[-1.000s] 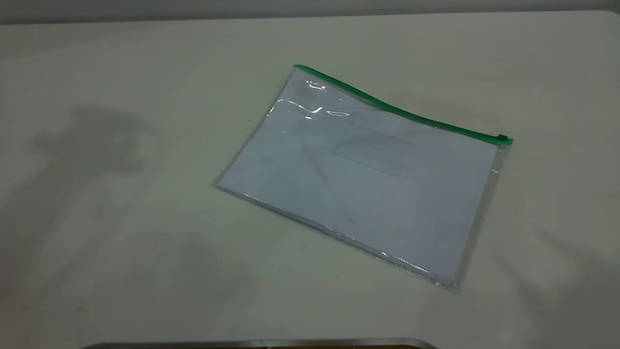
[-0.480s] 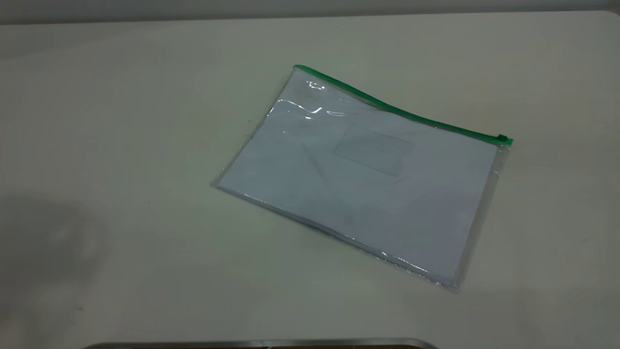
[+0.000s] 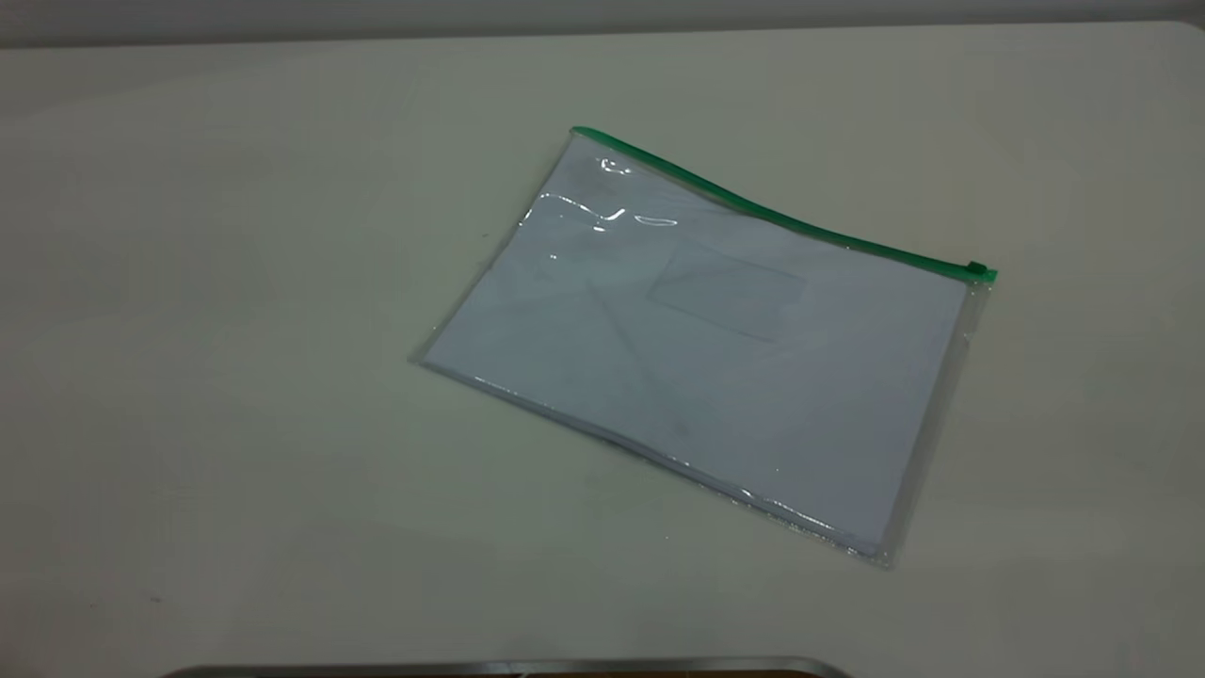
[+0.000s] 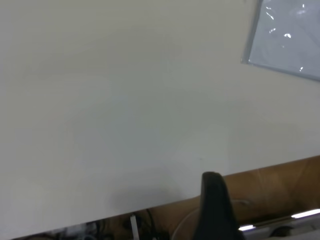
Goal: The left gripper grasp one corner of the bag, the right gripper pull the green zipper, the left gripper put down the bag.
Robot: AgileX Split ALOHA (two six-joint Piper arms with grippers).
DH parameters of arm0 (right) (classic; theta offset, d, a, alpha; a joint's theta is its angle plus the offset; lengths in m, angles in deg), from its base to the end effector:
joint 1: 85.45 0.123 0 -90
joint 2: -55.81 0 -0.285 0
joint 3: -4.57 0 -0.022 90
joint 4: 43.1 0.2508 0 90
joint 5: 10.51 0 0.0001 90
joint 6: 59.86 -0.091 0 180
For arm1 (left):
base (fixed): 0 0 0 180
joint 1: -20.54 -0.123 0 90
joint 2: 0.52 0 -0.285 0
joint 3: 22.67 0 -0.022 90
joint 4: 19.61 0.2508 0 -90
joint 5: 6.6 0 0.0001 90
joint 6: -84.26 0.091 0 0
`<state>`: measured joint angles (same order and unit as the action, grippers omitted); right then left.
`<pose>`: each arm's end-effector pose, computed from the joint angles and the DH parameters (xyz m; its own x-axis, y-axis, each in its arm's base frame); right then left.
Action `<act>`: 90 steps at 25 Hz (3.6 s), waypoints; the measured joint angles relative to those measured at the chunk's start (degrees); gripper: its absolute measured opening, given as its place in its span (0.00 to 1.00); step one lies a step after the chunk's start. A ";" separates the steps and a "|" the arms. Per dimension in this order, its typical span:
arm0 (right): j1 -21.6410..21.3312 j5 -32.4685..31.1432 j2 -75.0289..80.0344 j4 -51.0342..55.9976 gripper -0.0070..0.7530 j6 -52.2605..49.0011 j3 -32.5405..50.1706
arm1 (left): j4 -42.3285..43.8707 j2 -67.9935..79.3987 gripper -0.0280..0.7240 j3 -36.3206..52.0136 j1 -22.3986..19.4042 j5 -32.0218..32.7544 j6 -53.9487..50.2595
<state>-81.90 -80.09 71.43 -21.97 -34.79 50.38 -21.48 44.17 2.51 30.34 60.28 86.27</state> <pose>-0.0008 0.0308 0.2842 -0.5130 -0.3137 -0.7990 -0.4937 0.8693 -0.0242 0.0858 -0.0176 0.3641 -0.7132 0.1458 -0.6856 0.2063 0.9785 -0.0066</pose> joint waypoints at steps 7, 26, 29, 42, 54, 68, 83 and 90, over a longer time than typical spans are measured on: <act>0.00 3.42 -8.78 -7.66 0.77 -4.32 2.85 | 0.00 -12.64 0.82 7.15 0.00 0.00 0.00; 0.00 4.15 -8.76 -12.75 0.77 -10.46 3.73 | 0.00 -19.21 0.82 18.07 0.00 -0.22 0.18; 0.00 4.15 -8.76 -12.75 0.77 -10.46 3.73 | 0.00 -19.21 0.82 20.66 0.00 -0.27 0.19; 0.00 4.15 -8.76 -12.75 0.70 -10.46 3.73 | 0.00 -19.21 0.82 24.20 0.00 -1.96 0.25; 0.00 4.15 -8.76 -12.75 0.60 -10.46 3.73 | 0.24 -19.21 0.82 24.24 0.00 -2.59 0.25; 0.00 4.15 -8.76 -12.75 0.47 -10.46 3.73 | 1.15 -31.53 0.82 24.24 -9.60 -2.52 -2.01; 0.00 4.15 -8.76 -12.75 0.35 -10.46 3.73 | 1.15 -37.95 0.82 24.24 -9.61 -1.92 -2.01; 0.00 4.15 -8.76 -12.75 0.33 -10.46 3.73 | 1.15 -37.95 0.82 24.24 -9.61 -1.92 -2.01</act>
<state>-81.90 -75.93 62.67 -34.73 -45.25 54.10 -20.34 6.21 26.75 20.73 58.36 84.26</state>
